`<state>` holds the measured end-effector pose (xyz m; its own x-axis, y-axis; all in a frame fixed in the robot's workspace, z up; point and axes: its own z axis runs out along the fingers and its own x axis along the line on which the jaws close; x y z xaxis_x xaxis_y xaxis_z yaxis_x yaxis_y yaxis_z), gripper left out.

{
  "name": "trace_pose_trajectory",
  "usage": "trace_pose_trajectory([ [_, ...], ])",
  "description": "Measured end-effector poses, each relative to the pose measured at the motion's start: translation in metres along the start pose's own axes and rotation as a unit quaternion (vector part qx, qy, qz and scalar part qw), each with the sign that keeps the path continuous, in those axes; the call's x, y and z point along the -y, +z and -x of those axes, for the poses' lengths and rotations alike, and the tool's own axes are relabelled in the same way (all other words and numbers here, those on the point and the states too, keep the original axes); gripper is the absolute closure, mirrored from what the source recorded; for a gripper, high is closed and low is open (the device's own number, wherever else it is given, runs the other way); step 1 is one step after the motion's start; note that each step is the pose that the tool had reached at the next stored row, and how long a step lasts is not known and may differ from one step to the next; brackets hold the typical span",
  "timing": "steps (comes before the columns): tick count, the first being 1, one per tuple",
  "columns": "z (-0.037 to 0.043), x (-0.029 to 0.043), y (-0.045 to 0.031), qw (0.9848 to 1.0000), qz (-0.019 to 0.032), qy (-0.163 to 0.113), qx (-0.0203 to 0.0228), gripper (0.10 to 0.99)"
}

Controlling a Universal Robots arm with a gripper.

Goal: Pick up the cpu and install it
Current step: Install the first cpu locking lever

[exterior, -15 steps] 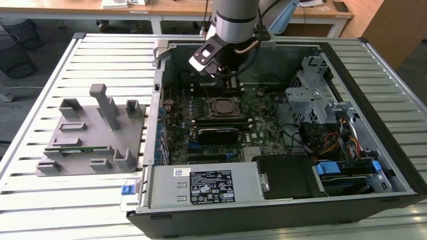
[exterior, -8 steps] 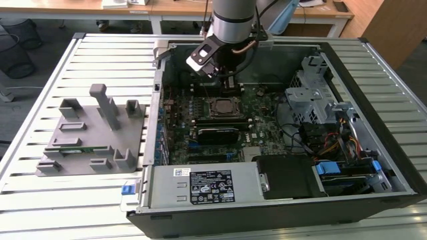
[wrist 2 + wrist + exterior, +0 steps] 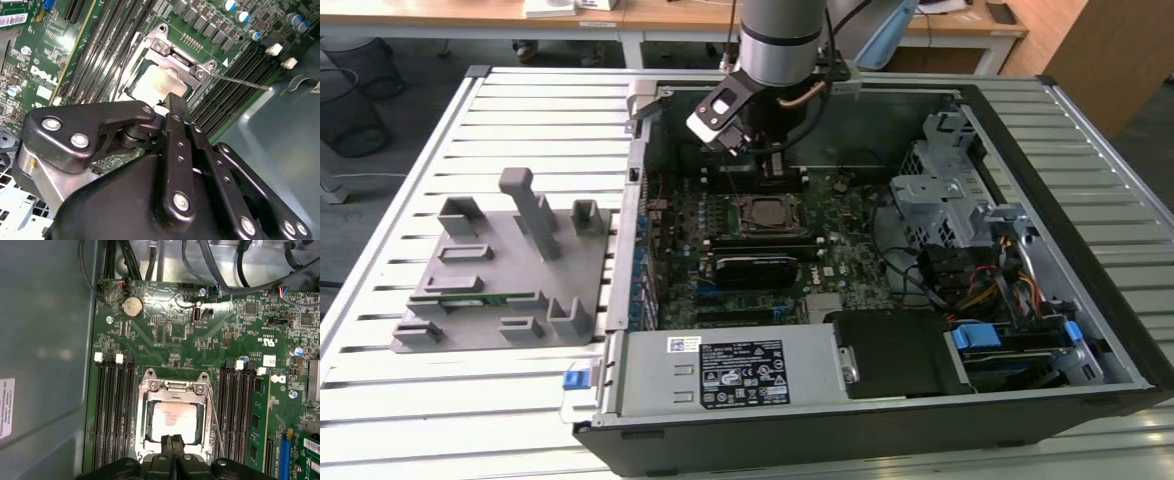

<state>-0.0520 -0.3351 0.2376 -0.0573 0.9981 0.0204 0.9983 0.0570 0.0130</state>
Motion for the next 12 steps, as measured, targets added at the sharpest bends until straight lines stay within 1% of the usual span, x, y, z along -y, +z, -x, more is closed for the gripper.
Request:
trace_pose_trajectory([
  [5, -0.0004, 0.006, 0.0, 1.0, 0.0013, 0.0, 0.0001, 0.98],
  [9, -0.0003, 0.0067, -0.0004, 1.0, 0.0031, 0.0, 0.0005, 0.98],
  [10, -0.0004, 0.0069, -0.0019, 1.0, 0.0037, 0.0, 0.0005, 0.98],
  [12, -0.0006, 0.0068, -0.0089, 1.0, 0.004, -0.001, 0.0004, 0.98],
])
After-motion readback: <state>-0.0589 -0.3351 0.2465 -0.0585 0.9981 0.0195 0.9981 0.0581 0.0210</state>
